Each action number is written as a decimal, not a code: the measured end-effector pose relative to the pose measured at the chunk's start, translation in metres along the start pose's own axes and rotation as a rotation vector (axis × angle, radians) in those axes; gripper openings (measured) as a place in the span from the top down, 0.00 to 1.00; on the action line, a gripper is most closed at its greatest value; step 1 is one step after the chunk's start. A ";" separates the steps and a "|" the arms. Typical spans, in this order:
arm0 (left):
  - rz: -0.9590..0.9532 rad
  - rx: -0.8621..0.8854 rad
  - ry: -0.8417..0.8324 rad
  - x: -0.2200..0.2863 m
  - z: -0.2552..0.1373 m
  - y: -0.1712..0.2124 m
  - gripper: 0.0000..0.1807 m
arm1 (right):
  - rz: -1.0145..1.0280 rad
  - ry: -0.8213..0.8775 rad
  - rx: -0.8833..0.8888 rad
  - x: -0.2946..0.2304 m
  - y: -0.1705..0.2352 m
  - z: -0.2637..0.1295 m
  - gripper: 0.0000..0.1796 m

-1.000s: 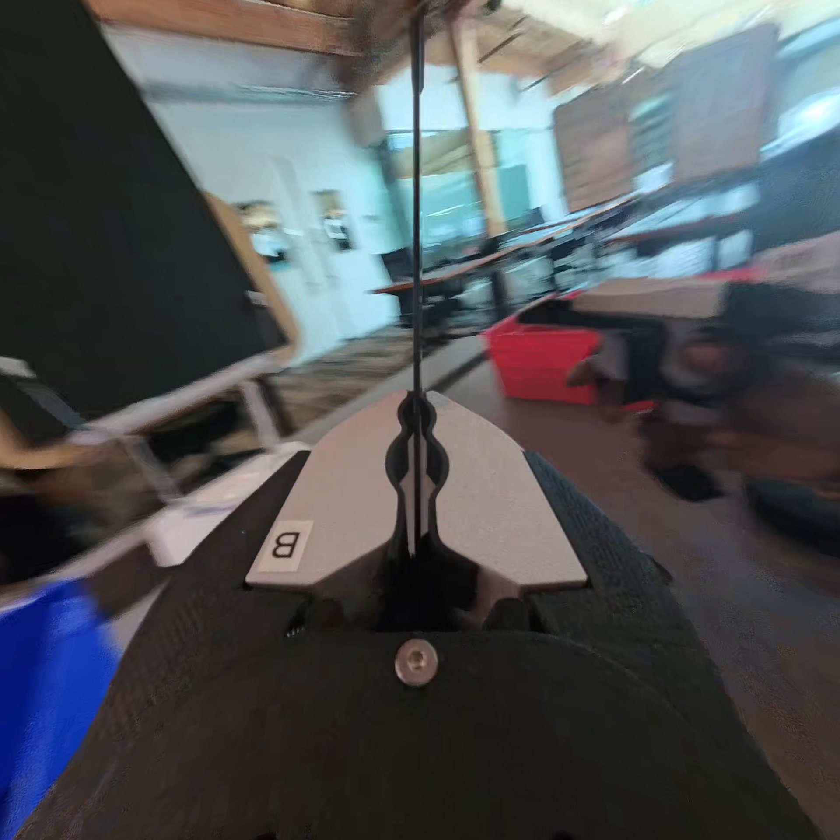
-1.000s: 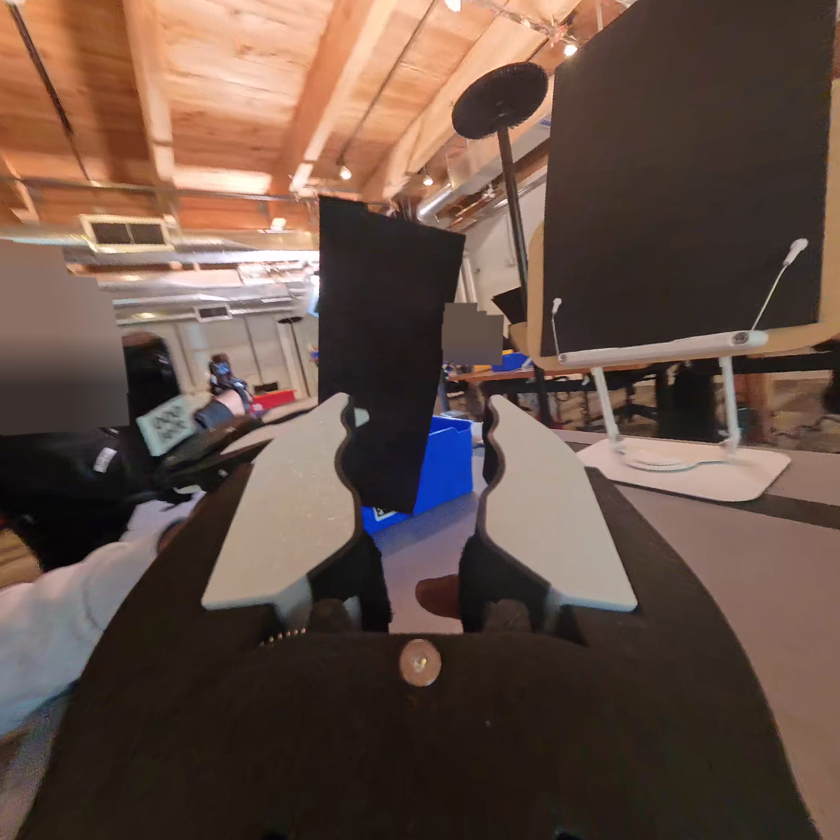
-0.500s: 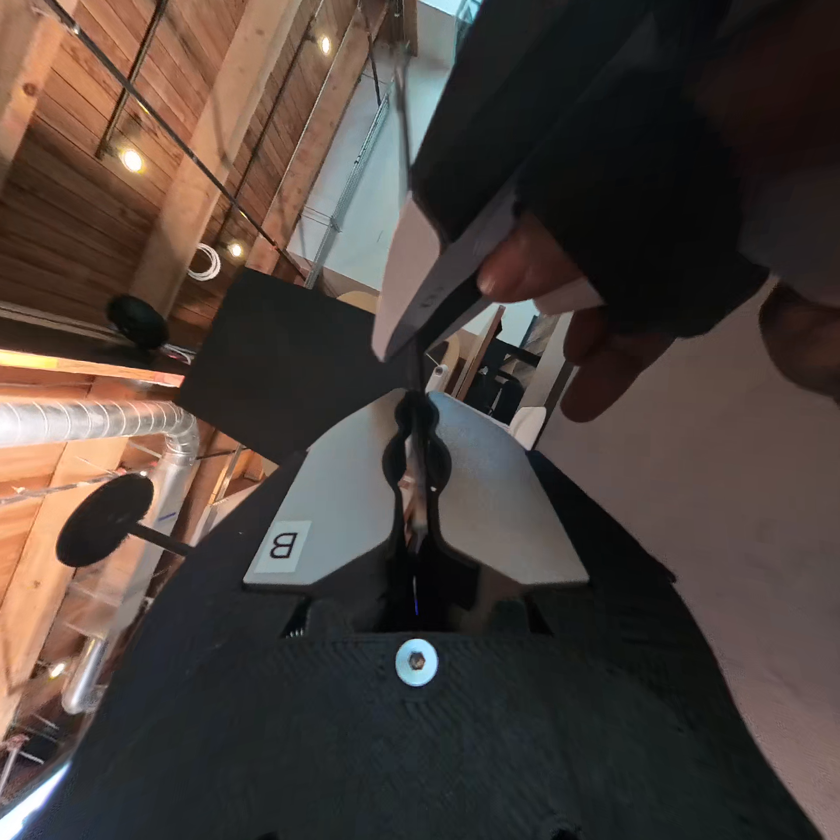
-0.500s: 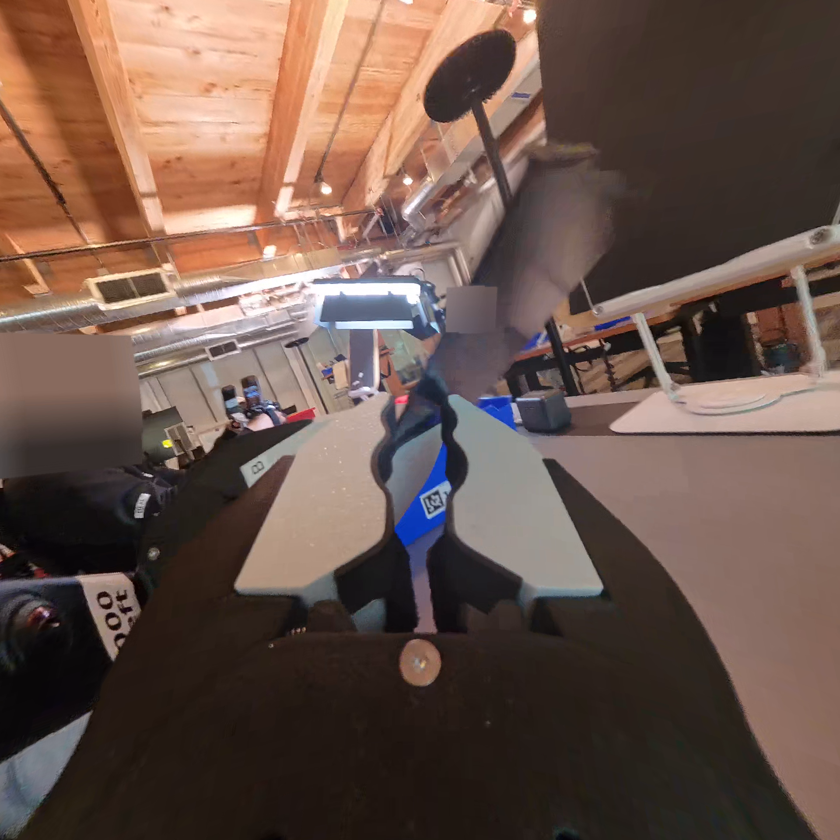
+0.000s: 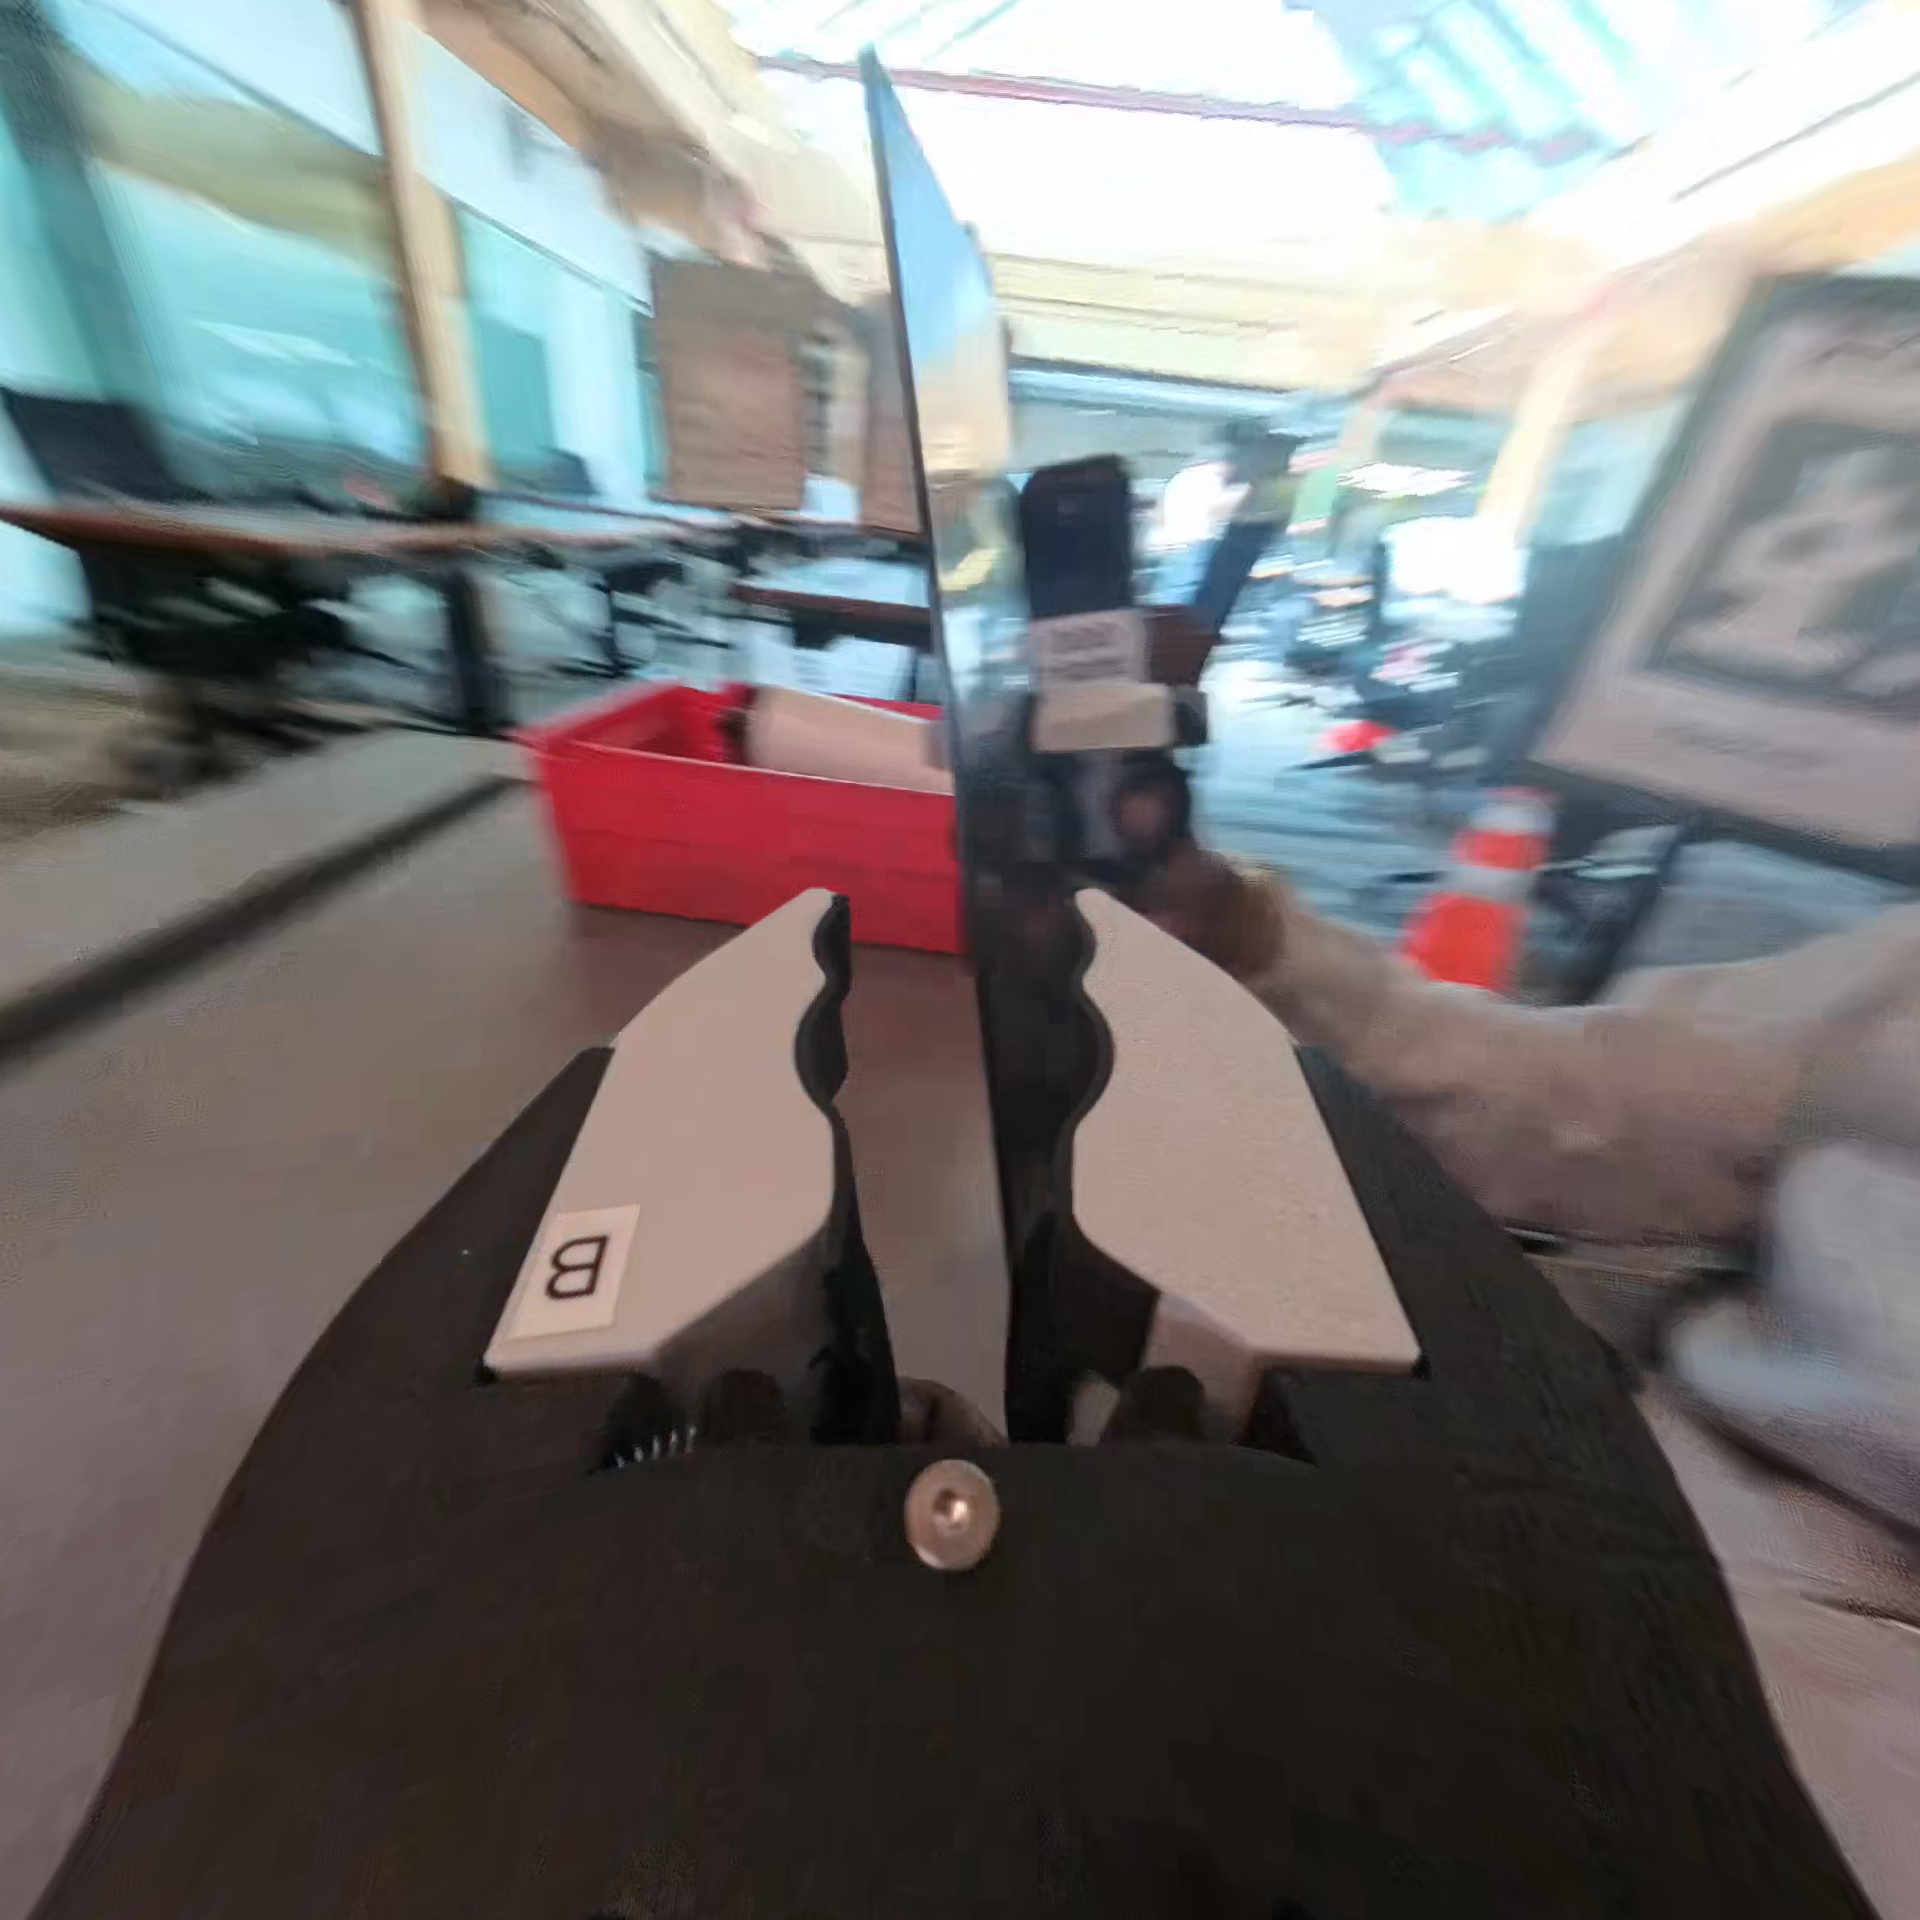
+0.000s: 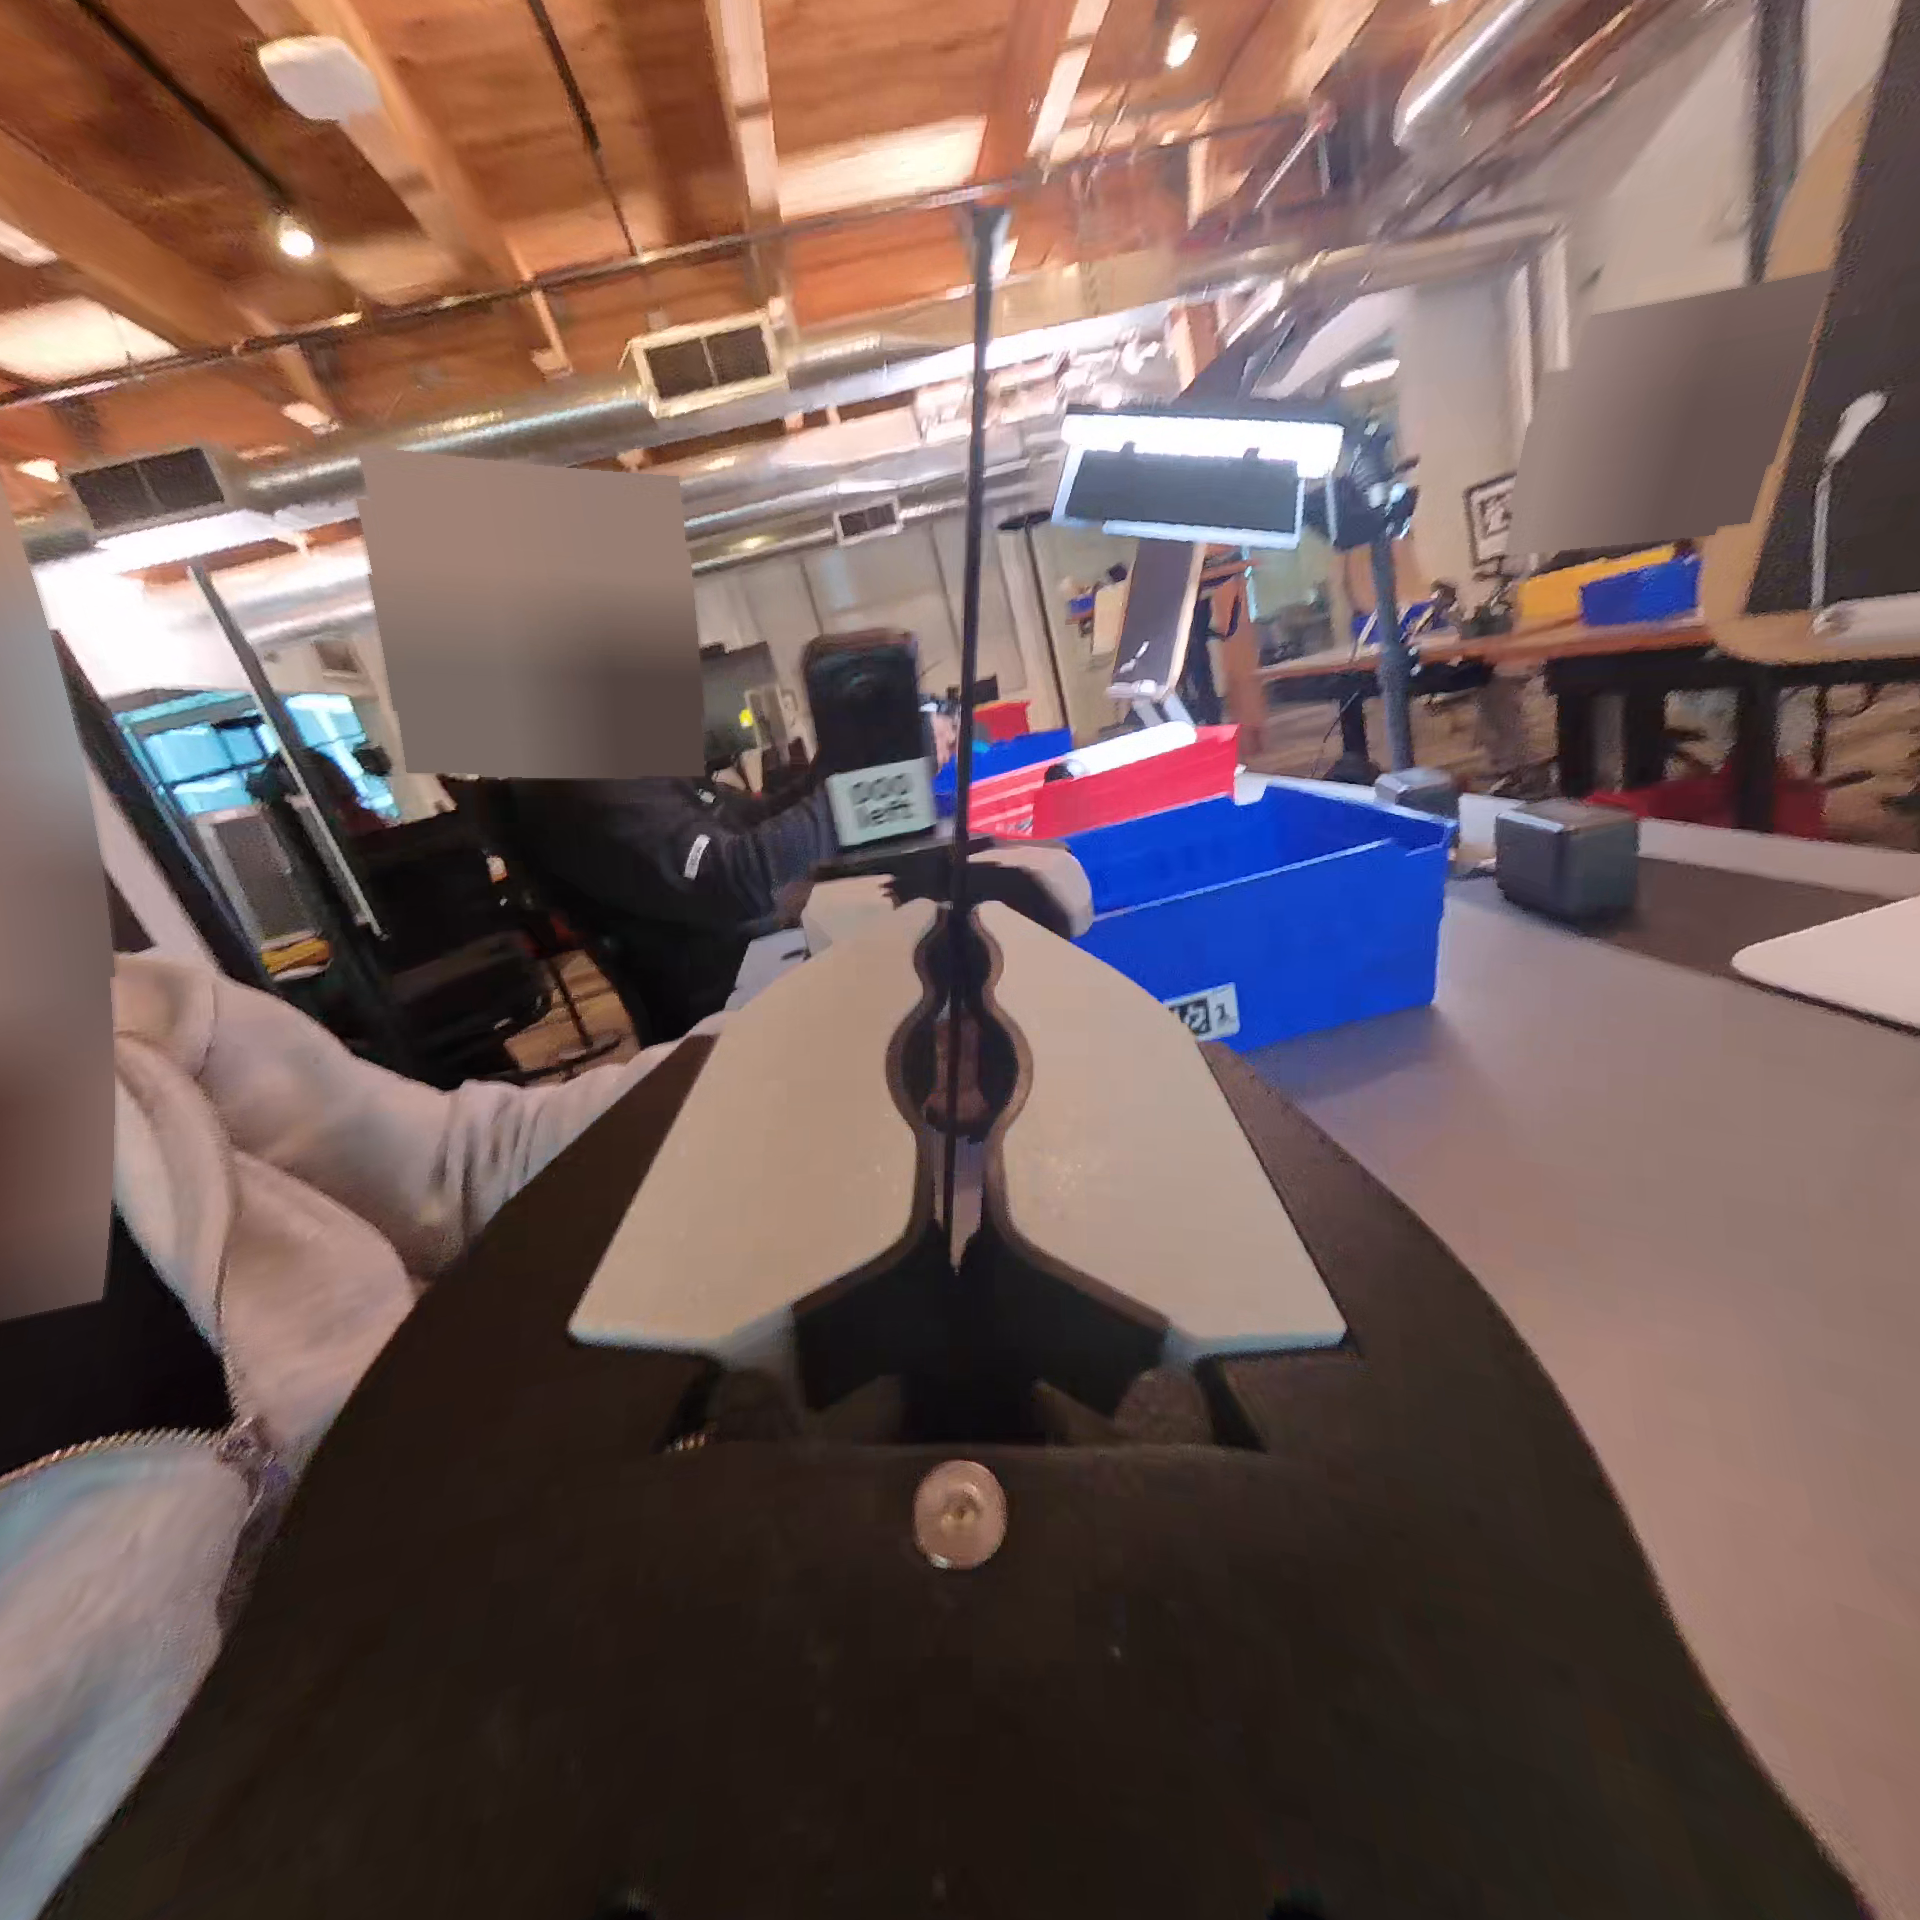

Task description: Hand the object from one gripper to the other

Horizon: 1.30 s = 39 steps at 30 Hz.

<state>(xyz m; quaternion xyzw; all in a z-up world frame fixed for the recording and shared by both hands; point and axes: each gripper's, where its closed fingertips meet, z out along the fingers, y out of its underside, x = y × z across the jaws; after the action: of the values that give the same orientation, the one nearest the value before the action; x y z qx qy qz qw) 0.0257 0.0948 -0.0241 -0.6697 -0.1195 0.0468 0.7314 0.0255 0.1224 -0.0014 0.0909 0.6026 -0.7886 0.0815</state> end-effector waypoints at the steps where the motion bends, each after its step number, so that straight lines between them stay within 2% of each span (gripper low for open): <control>1: -0.078 0.005 0.083 0.007 0.002 0.003 0.87 | 0.007 -0.011 -0.027 0.000 0.004 0.000 1.00; 2: -0.119 0.021 0.115 0.010 0.004 0.004 0.97 | 0.004 -0.014 -0.053 -0.001 0.008 0.002 1.00; 3: -0.127 0.040 0.111 0.010 0.006 0.004 0.99 | -0.003 -0.011 -0.065 0.000 0.011 0.003 0.99; 5: -0.098 0.086 0.078 0.009 0.006 -0.001 0.99 | -0.007 0.016 -0.022 0.003 0.007 0.004 0.98; 7: -0.052 0.121 0.046 0.009 0.005 -0.007 0.99 | -0.019 0.056 0.050 0.008 0.001 0.004 0.92; 10: -0.099 0.179 0.077 0.013 0.002 -0.014 1.00 | -0.030 0.041 0.118 0.006 -0.002 0.006 0.86; 11: -0.123 0.191 0.090 0.013 0.003 -0.015 0.99 | -0.026 0.024 0.105 0.004 0.000 0.007 0.88; 13: -0.123 0.182 0.081 0.011 0.004 -0.011 0.99 | -0.039 -0.011 0.076 -0.001 0.004 0.009 0.98; 16: -0.126 0.159 0.097 0.013 0.004 -0.008 0.96 | -0.059 -0.031 0.048 -0.005 0.006 0.007 0.99; 20: -0.098 0.173 0.098 0.015 0.003 -0.010 0.99 | -0.070 -0.029 0.054 -0.006 0.004 0.007 0.98; 23: -0.040 0.176 0.024 0.010 0.003 -0.011 0.99 | -0.085 0.034 0.084 0.002 0.002 0.007 0.96; 25: -0.009 0.199 -0.053 0.002 0.001 -0.015 0.99 | -0.113 0.116 0.089 0.012 0.001 0.006 0.84; 28: 0.093 0.278 -0.286 -0.021 -0.013 -0.026 0.99 | -0.217 0.337 0.086 0.034 -0.001 0.003 0.59; 31: 0.169 0.333 -0.483 -0.034 -0.027 -0.033 0.99 | -0.367 0.551 -0.025 0.052 0.014 0.007 0.42; 35: 0.195 0.375 -0.557 -0.030 -0.027 -0.035 0.99 | -0.517 0.645 -0.179 0.054 0.044 0.029 0.39; 39: 0.133 0.378 -0.505 -0.021 -0.016 -0.029 0.99 | -0.622 0.691 -0.250 0.053 0.058 0.042 0.40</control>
<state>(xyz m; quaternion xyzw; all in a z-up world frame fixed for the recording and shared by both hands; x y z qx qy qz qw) 0.0061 0.0719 0.0007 -0.4954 -0.2425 0.2806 0.7855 -0.0135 0.0659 -0.0578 0.1528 0.6834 -0.6205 -0.3530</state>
